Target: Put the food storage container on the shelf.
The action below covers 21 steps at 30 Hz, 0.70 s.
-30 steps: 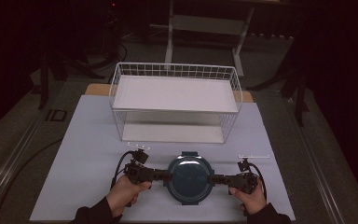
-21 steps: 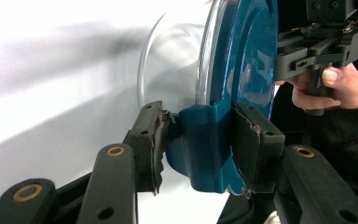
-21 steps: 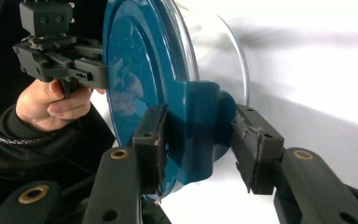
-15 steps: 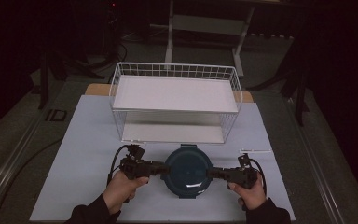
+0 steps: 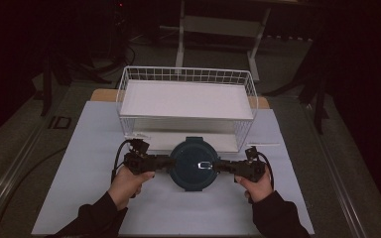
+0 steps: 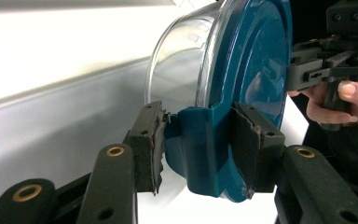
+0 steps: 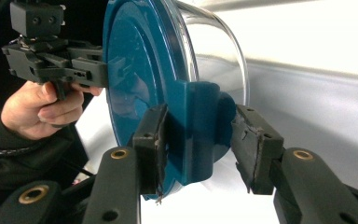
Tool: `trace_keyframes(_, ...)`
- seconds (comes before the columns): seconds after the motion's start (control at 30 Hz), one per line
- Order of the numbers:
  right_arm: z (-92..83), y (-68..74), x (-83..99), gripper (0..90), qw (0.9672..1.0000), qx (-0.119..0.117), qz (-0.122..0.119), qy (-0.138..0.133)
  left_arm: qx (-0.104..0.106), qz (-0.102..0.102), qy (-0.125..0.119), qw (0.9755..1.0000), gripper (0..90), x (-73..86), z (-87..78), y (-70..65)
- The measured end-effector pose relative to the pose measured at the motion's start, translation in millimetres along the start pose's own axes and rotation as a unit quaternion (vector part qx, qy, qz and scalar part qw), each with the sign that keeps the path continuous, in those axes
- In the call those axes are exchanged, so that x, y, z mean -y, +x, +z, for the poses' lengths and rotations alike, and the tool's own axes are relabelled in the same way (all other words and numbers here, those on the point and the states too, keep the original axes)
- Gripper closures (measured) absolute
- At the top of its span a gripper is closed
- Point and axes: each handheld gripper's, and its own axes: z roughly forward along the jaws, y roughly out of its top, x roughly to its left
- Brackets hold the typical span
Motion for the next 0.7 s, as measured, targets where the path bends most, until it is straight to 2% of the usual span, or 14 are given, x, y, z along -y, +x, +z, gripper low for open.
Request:
trace_keyframes(0.1, 5.8, -5.6, -8.3, 56.6, 1.0, 0.004, -0.004, -0.001, 0.003, 0.004, -0.012, 0.9999, 55.6, -3.8, 3.8, 10.4)
trace_keyframes(0.17, 7.9, -7.3, -11.1, 56.6, 1.0, 0.007, -0.006, -0.003, 0.003, 0.004, -0.012, 0.9999, 55.6, -3.8, 3.8, 10.4)
trace_keyframes(0.2, 7.9, -7.3, -11.1, 56.6, 1.0, 0.007, -0.006, -0.003, 0.004, 0.007, -0.028, 0.9996, 55.6, -7.0, 6.6, 20.3)
trace_keyframes(0.23, 16.3, -13.3, -23.3, 56.6, 0.9997, 0.015, -0.018, -0.004, 0.005, 0.008, -0.034, 0.9994, 55.5, -8.2, 7.9, 24.9)
trace_keyframes(0.37, 24.2, -20.7, -32.8, 56.5, 0.9996, 0.02, -0.019, -0.009, -0.002, -0.007, -0.055, 0.9984, 55.4, -12.0, 14.4, 38.1)
trace_keyframes(0.57, 33.3, -36.1, -42.2, 56.3, 0.9992, 0.024, -0.024, -0.021, -0.013, -0.009, -0.064, 0.9978, 55.4, -15.1, 23.8, 47.7)
trace_keyframes(0.6, 35.1, -39.0, -42.9, 56.2, 0.9991, 0.025, -0.025, -0.022, -0.014, -0.006, -0.067, 0.9977, 55.4, -16.9, 27.1, 53.3)
trace_keyframes(0.63, 38.0, -42.5, -43.7, 56.2, 0.9991, 0.028, -0.02, -0.024, -0.014, -0.009, -0.067, 0.9976, 55.2, -18.0, 28.4, 55.4)
trace_keyframes(0.67, 41.2, -42.9, -44.3, 56.0, 0.9995, 0.024, -0.003, -0.018, -0.016, -0.007, -0.065, 0.9977, 55.1, -20.3, 29.8, 61.1)
trace_keyframes(0.7, 41.2, -42.9, -44.3, 56.0, 0.9995, 0.024, -0.003, -0.018, -0.016, -0.007, -0.065, 0.9977, 55.1, -20.3, 29.8, 61.1)
